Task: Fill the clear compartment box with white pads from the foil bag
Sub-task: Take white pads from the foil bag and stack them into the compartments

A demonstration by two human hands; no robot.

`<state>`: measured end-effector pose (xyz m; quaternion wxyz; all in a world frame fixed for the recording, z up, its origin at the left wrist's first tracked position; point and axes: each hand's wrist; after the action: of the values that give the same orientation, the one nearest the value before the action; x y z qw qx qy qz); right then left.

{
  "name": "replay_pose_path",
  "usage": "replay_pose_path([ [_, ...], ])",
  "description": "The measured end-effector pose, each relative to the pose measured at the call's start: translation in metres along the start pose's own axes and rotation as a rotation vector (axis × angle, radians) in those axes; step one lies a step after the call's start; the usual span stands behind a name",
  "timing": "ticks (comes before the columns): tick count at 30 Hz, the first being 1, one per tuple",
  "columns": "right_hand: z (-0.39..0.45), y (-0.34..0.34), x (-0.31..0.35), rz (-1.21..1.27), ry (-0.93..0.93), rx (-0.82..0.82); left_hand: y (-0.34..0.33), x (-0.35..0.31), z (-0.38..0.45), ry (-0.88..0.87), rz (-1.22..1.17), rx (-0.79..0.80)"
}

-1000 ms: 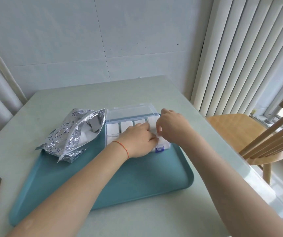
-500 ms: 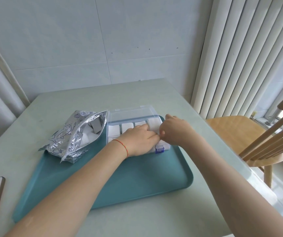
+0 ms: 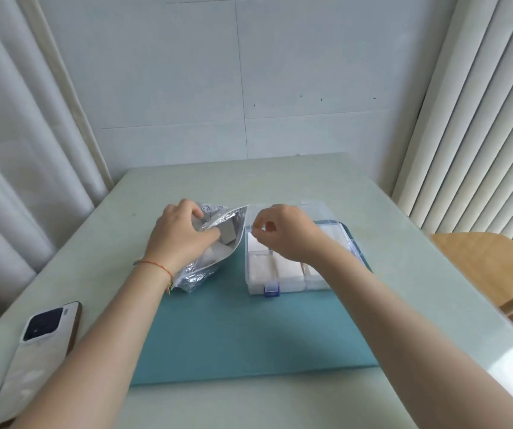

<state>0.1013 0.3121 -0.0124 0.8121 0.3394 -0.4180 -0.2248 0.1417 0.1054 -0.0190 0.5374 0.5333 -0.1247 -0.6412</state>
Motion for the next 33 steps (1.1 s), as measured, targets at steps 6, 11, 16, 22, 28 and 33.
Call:
replay_pose_path([
  [6,0.019,-0.048,0.040,0.052,0.012,0.148,0.001,0.020,-0.002,-0.044,0.172,0.191],
  [11,0.024,-0.071,0.043,-0.052,-0.045,0.214,0.001,0.031,-0.003,-0.041,0.126,0.062],
  [16,0.028,-0.081,0.048,-0.122,-0.030,0.295,0.000,0.040,-0.003,-0.003,0.048,0.009],
  [22,0.029,-0.084,0.050,-0.149,-0.030,0.292,0.000,0.048,-0.005,0.022,-0.046,-0.031],
  [28,0.025,-0.086,0.050,-0.076,-0.047,0.270,-0.001,0.046,-0.006,0.040,-0.077,-0.062],
  [33,0.028,-0.093,0.049,0.044,-0.153,0.243,0.001,0.041,-0.007,0.041,-0.072,-0.062],
])
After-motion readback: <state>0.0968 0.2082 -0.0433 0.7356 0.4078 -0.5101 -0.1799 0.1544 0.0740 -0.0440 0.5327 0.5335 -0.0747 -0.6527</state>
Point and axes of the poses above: each hand's wrist, its own z-axis towards the middle knuckle, its own y-axis out of the back of the hand, x = y × z, and after that the axes turned 12 degrees about -x, right-handed
